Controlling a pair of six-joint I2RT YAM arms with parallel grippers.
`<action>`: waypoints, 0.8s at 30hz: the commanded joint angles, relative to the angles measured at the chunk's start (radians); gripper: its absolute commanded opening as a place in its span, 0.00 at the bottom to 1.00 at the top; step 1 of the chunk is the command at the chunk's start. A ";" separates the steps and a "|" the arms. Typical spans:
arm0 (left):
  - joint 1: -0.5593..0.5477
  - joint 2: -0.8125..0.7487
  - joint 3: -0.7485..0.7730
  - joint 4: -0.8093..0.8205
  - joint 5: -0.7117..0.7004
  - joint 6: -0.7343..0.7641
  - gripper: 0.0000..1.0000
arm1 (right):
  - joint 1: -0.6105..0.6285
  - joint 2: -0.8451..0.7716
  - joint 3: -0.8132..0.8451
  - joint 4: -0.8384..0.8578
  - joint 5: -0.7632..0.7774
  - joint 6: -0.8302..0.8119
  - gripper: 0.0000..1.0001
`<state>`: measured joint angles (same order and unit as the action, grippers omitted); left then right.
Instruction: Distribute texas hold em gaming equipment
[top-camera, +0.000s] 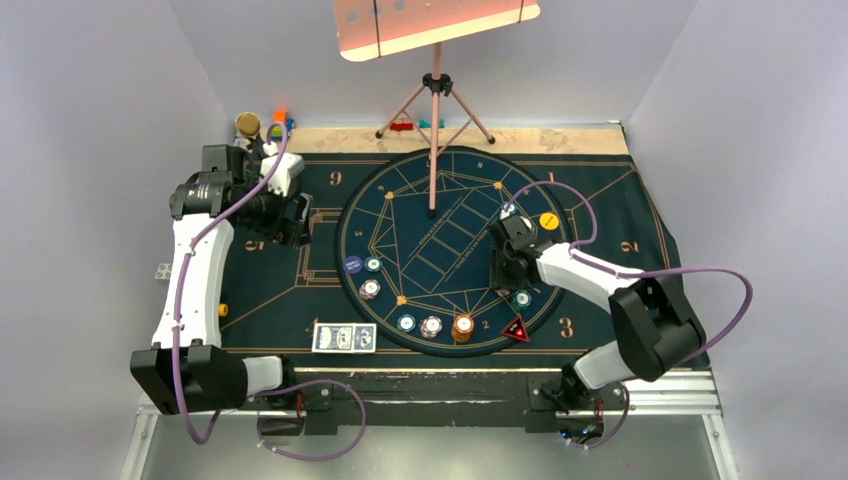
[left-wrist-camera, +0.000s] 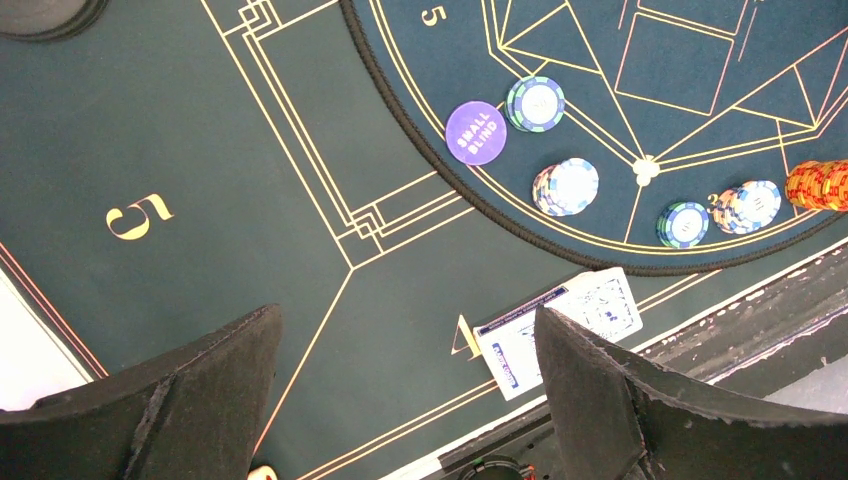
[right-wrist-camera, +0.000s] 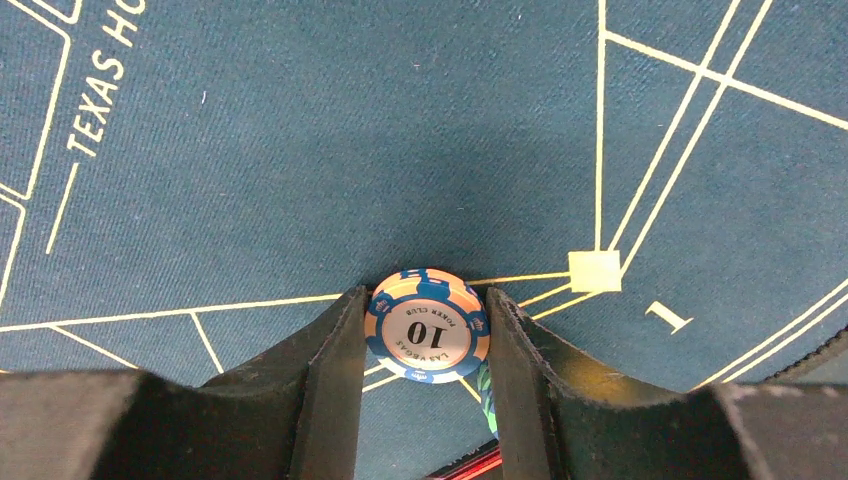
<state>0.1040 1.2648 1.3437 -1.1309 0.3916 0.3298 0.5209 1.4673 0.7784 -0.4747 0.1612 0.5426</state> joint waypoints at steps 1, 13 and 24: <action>0.007 -0.007 0.011 0.006 0.007 0.015 1.00 | 0.002 -0.004 -0.023 0.039 -0.002 0.028 0.08; 0.006 -0.010 0.004 0.006 0.009 0.015 1.00 | 0.006 -0.034 0.064 -0.039 0.012 0.009 0.64; 0.006 -0.017 0.002 0.006 0.013 0.013 1.00 | 0.140 -0.215 0.210 -0.092 -0.016 -0.158 0.74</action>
<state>0.1040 1.2648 1.3437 -1.1313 0.3916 0.3332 0.5735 1.3277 0.9405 -0.5686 0.1703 0.4843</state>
